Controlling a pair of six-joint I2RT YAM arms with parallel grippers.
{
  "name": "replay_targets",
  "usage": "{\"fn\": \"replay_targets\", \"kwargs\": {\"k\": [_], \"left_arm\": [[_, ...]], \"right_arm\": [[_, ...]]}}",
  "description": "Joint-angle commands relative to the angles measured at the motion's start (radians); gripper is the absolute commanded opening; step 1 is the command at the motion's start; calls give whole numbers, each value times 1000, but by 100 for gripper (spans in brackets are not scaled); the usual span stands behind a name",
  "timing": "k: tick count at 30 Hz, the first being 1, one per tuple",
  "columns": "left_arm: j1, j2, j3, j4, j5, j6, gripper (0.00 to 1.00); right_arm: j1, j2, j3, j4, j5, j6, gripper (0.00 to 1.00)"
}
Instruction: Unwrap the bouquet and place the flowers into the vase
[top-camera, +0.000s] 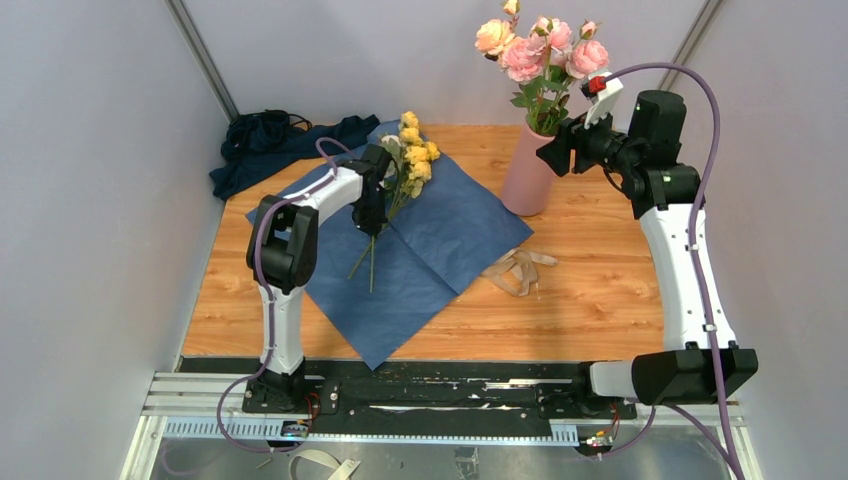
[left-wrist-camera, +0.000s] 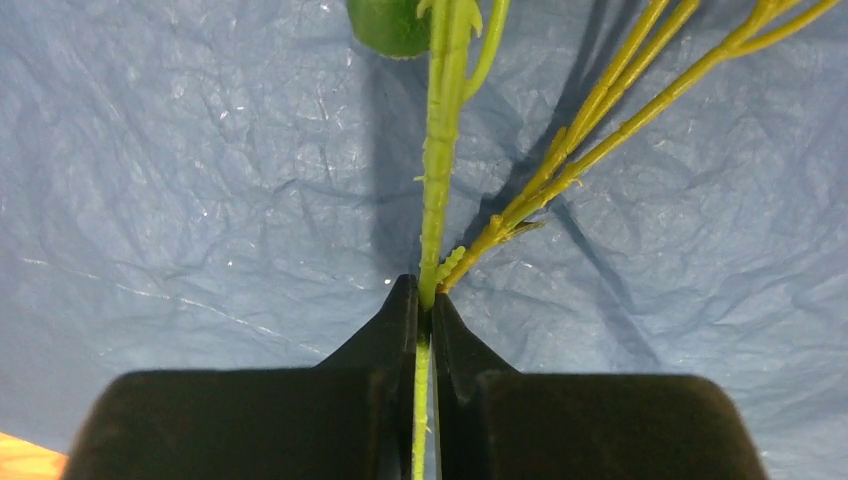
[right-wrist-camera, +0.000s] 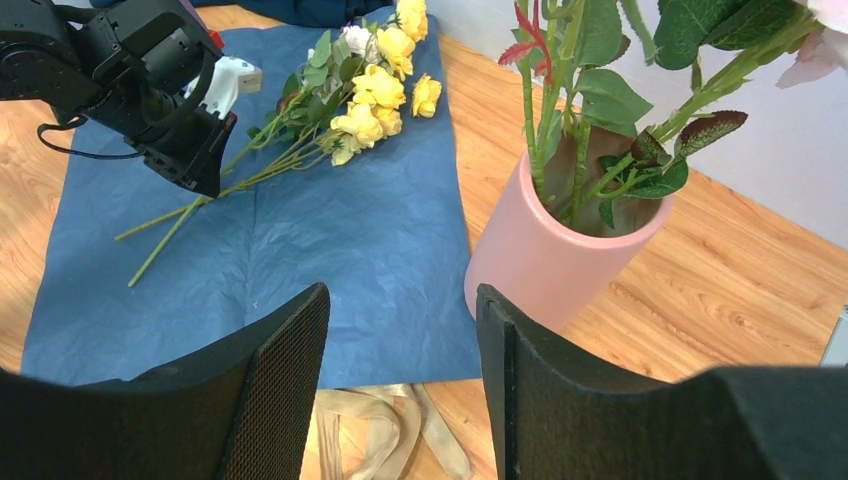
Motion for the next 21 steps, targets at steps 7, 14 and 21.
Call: {"fn": "replay_targets", "kwargs": {"k": [7,14,21], "left_arm": [[-3,-78,51,0,-37,13,0],[-4,-134,90,-5,-42,35,0],[-10,-209,103,23,-71,65,0]], "right_arm": [[15,-36,33,-17,-4,-2,58],[17,-90,84,11,-133,60,58],[189,-8,179,-36,-238,63,52]]}}
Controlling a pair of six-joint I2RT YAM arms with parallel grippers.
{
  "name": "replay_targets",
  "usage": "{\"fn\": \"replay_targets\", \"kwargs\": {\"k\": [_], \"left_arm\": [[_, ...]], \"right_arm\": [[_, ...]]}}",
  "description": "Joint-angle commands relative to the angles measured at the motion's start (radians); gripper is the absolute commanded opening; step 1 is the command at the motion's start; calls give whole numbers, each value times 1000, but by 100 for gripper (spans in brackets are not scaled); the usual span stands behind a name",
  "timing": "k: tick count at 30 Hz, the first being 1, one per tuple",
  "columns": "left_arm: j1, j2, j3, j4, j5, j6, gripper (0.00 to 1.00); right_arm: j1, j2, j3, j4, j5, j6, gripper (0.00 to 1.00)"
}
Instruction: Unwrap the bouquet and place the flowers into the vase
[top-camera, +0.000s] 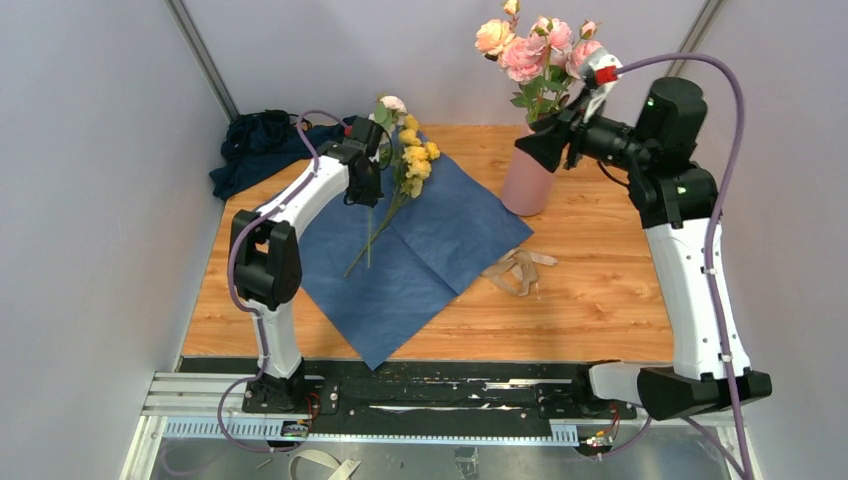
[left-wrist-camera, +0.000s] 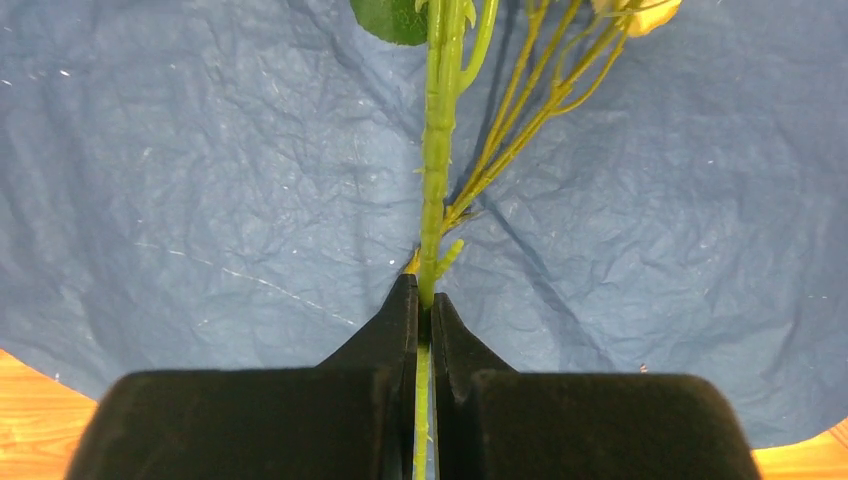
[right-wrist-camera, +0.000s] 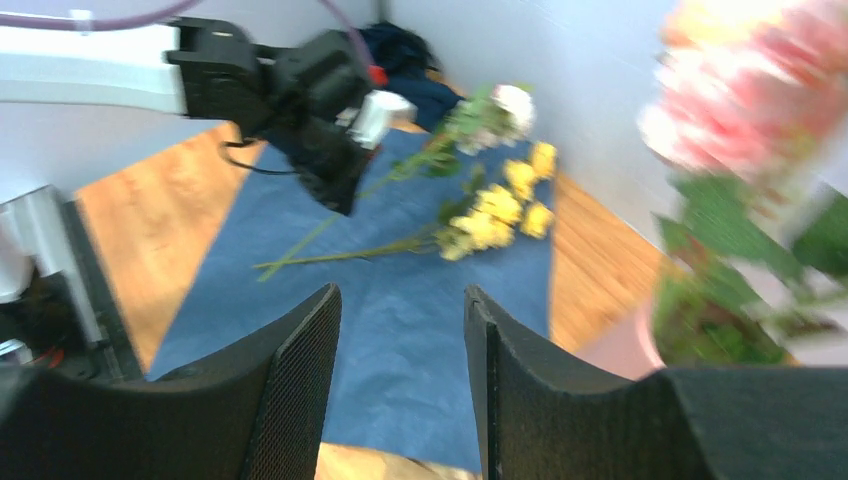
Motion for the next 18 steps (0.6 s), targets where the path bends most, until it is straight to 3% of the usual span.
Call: {"fn": "replay_targets", "kwargs": {"k": [1,9,13,18], "left_arm": [[-11,-80,26,39,-28,29,0],[-28,-195,26,140,46,82,0],[-34,-234,41,146,103,158,0],[-47,-286,11,158,194,186,0]], "right_arm": [[169,91,74,-81,-37,-30,52],[353,303,78,11,121,47,54],[369,477,186,27,146,136,67],[401,654,354,30,135,151,73]]}}
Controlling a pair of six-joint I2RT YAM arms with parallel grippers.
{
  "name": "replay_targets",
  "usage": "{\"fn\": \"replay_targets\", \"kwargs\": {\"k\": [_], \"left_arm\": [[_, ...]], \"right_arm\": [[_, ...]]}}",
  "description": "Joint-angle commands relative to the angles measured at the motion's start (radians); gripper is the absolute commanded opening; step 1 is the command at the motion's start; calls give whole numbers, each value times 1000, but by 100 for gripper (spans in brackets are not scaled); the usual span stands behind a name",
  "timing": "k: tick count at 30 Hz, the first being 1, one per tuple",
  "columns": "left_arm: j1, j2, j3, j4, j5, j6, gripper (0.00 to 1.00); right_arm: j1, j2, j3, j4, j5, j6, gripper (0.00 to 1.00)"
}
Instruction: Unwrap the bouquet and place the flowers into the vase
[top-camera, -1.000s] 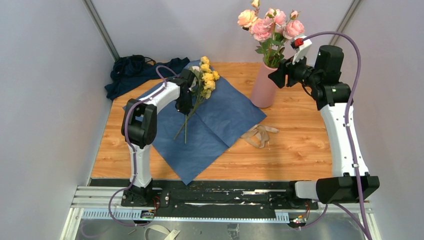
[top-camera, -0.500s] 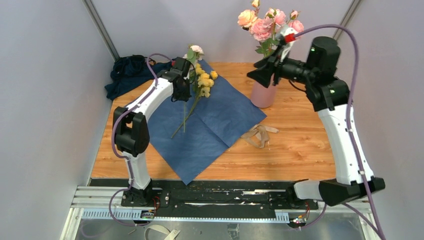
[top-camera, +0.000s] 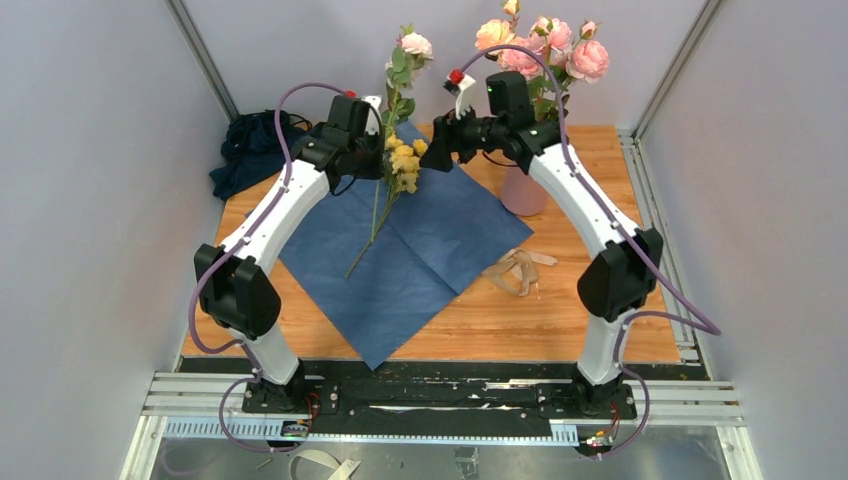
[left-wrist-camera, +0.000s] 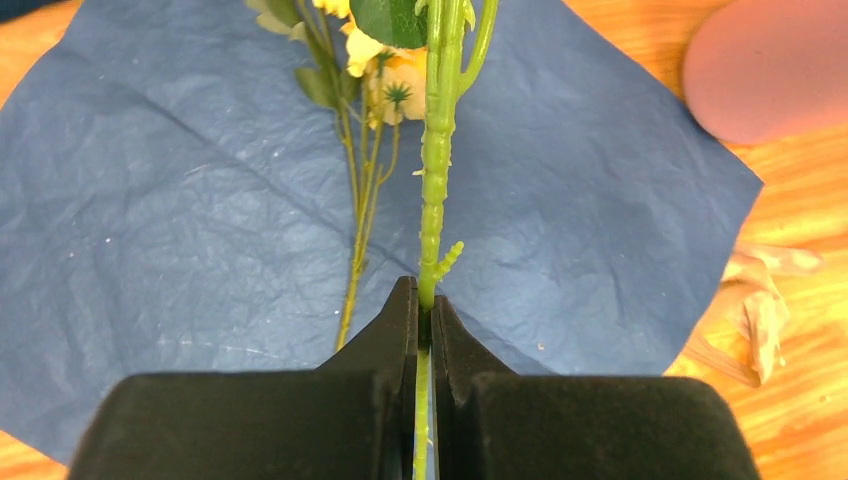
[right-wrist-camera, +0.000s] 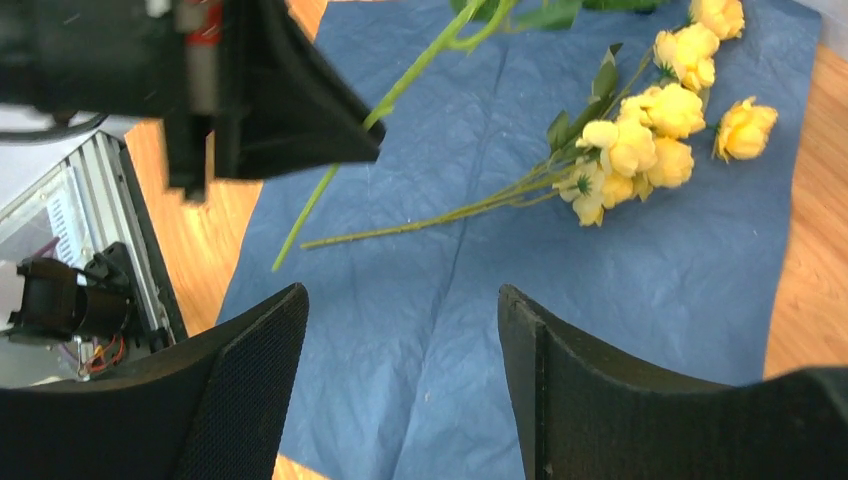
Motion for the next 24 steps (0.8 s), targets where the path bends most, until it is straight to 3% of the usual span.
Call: {"fn": "replay_targets", "kwargs": {"k": [1,10,17,21,24], "left_arm": [[-20,-61,-7,31,92,53,0],[-61,-103,-24,31,120,61,0],[-108,-103,-33,47,129,56,0],[-125,-110,-31,50,118,53,0],[-126,-115,-26,50,108,58,0]], "right_arm": [[41,92,145,27,6,51,73],[51,245,328,77,-14,106,73],[51,287,356,120,-33,148,71],[51,293,348,123,-37,152,67],[52,292,346,125,-38,152,54]]}}
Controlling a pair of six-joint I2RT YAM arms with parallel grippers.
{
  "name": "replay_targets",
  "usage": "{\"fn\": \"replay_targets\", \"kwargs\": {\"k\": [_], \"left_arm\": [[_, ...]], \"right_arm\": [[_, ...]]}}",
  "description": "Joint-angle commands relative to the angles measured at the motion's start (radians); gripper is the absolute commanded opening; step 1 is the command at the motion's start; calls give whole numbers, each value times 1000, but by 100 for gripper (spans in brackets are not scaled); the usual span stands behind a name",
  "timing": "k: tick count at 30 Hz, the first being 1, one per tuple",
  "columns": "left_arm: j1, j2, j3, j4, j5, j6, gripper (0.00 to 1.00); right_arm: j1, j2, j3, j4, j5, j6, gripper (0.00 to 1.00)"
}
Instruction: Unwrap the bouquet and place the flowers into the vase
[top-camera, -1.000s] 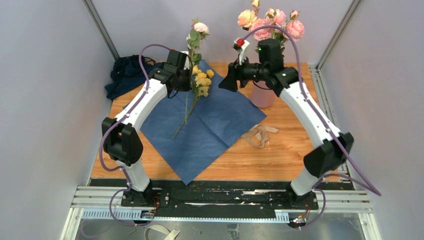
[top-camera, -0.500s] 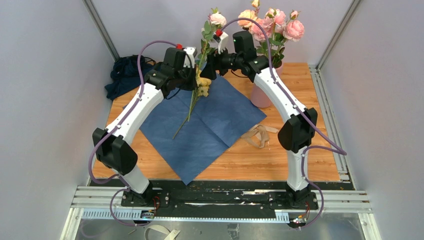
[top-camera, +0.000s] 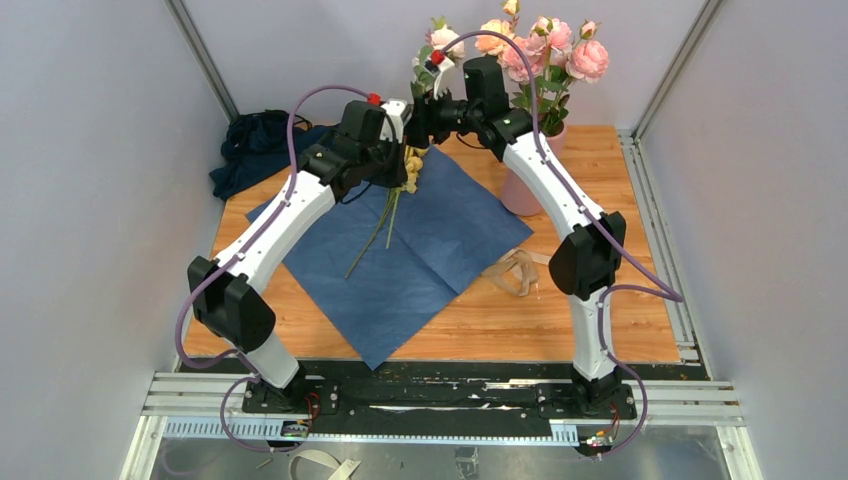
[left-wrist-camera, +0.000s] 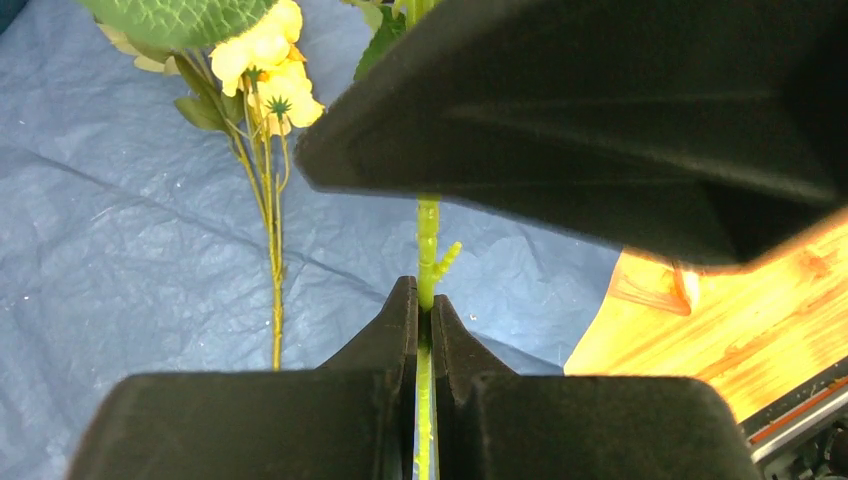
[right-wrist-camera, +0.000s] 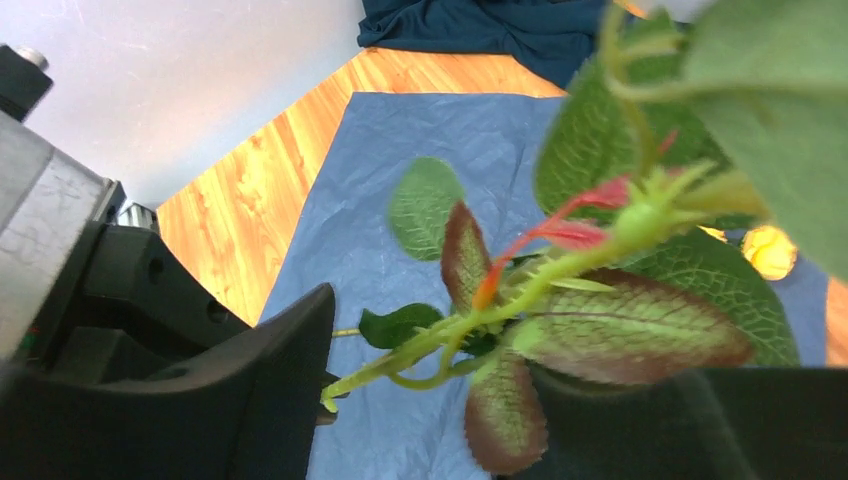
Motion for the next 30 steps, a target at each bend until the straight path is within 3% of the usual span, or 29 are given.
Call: {"fn": "replay_targets", "kwargs": {"k": [1,7,10,12,15,17,19,25,30], "left_arm": [[-14,-37,1,26,0,13,0],[-14,-25,-4,15,-64,9,0],[-14,-16,-2,1,-117,4,0],[-14,-8,6,-12,-125,10,26],[-14,-22,-3,1,-149,3,56],[-13,-37,-17,18,-149,4,70],[-14,-40,-24,25,-149,5,78],[-14,-32,-64,46,-135,-14,82],[-14,-14,-101,67,-148,-51,70]], "right_arm": [[10,14,20,30,-17,16,45],[10,-10,19,28,-18,9,0],[10,-33,19,19,-19,-1,0],[9,-53,25,6,-10,-18,0],[11,-78,72,-61,37,-78,0],[12,-101,98,-112,83,-134,0],[12,-153,94,-129,133,-193,0],[8,-305,65,-130,226,-274,0],[-52,-399,40,-136,224,-311,0]]}}
